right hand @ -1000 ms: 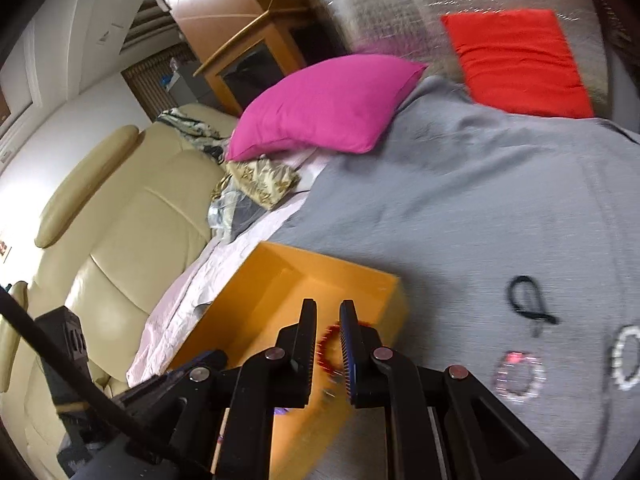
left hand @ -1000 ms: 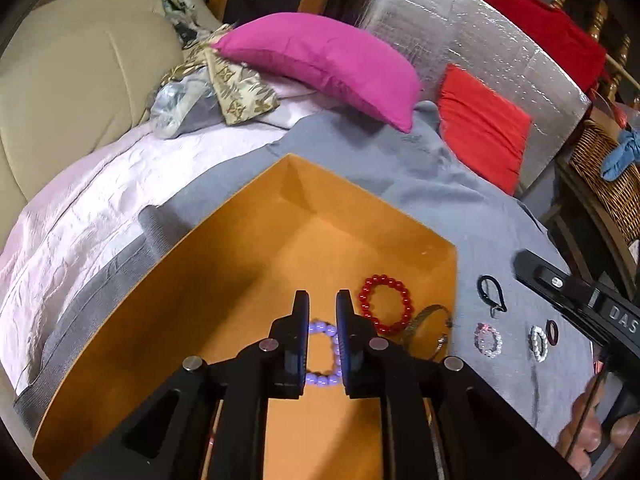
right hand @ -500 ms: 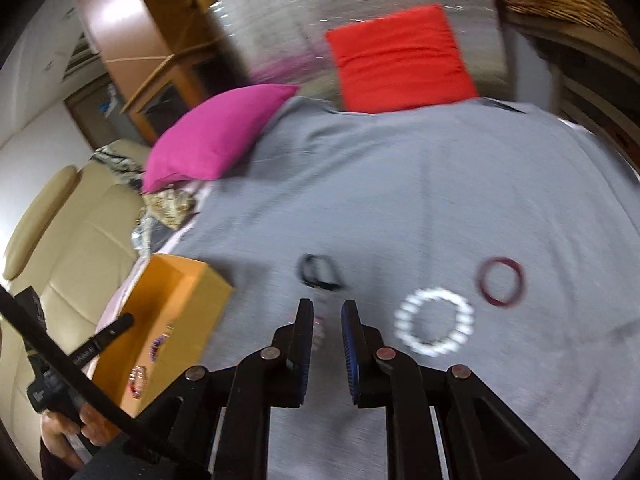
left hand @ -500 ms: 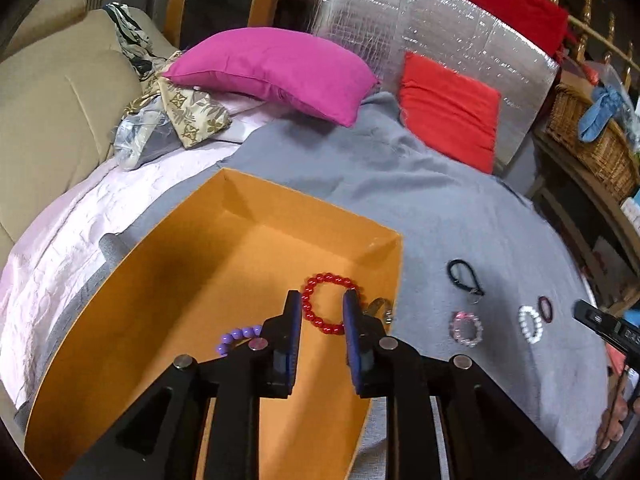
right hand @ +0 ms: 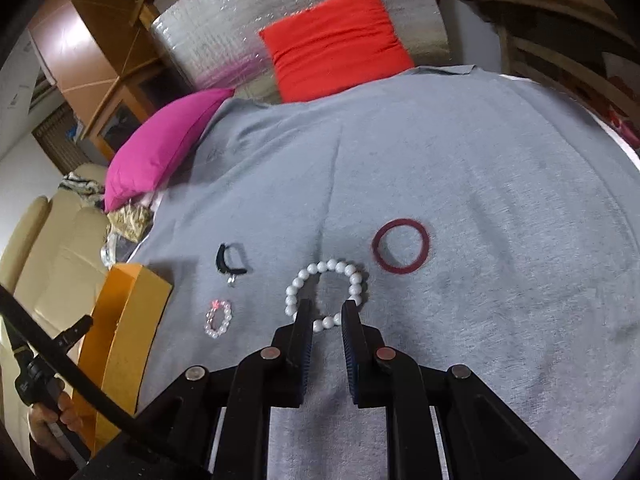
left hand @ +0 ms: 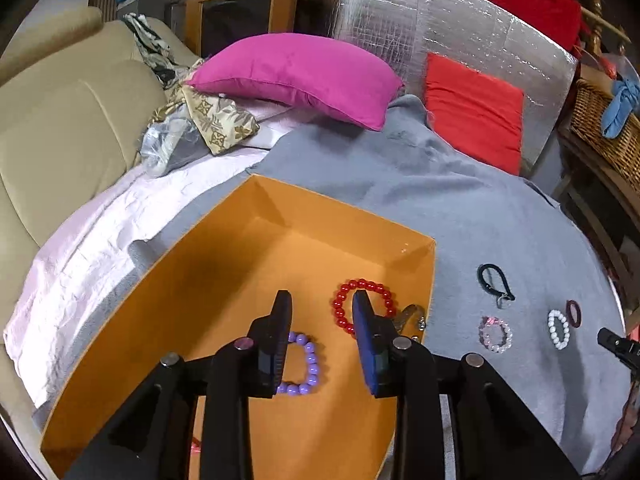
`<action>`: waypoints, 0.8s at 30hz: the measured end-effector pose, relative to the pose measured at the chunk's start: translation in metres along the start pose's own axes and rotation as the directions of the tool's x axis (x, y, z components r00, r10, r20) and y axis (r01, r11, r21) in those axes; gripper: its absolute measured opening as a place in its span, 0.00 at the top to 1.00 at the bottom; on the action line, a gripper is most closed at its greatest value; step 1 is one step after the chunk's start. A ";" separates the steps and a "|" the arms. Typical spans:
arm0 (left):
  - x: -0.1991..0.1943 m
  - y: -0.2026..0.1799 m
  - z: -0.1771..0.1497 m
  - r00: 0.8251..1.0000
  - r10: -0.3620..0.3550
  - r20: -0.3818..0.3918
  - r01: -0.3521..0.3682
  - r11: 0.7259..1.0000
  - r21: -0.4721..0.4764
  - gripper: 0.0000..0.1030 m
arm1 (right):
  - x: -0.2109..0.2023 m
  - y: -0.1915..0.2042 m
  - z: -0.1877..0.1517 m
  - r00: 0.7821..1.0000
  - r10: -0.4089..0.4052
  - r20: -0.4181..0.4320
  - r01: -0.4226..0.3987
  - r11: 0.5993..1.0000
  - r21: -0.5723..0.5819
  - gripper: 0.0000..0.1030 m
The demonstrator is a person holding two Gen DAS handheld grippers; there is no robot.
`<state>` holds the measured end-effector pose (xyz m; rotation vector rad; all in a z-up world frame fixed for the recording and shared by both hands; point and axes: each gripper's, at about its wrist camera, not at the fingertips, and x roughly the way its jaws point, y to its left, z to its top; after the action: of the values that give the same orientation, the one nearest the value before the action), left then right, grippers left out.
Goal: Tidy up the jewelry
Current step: 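Grasp the black hair tie with the left tool while the right tool grasps the dark red bangle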
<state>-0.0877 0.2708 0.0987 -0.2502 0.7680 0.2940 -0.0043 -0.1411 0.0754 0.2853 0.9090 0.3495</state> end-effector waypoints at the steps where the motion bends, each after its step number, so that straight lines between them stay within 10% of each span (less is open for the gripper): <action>1: -0.002 0.000 0.000 1.000 0.001 0.006 -0.001 1.000 -0.002 0.69 | 0.000 0.001 -0.001 1.000 0.002 -0.002 -0.002 1.000 -0.002 0.84; 10: -0.011 -0.002 -0.005 1.000 0.008 0.030 -0.008 1.000 0.007 0.57 | 0.009 0.023 -0.012 0.998 0.008 -0.055 -0.011 0.998 -0.064 0.84; 24: -0.021 -0.108 -0.021 0.985 -0.163 0.053 0.148 0.963 0.224 0.50 | 0.026 -0.032 0.009 0.994 -0.059 -0.092 0.067 0.994 0.088 0.84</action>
<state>-0.0776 0.1600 0.1110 -0.0897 0.6997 0.0673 0.0235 -0.1608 0.0499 0.3262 1.0215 0.2641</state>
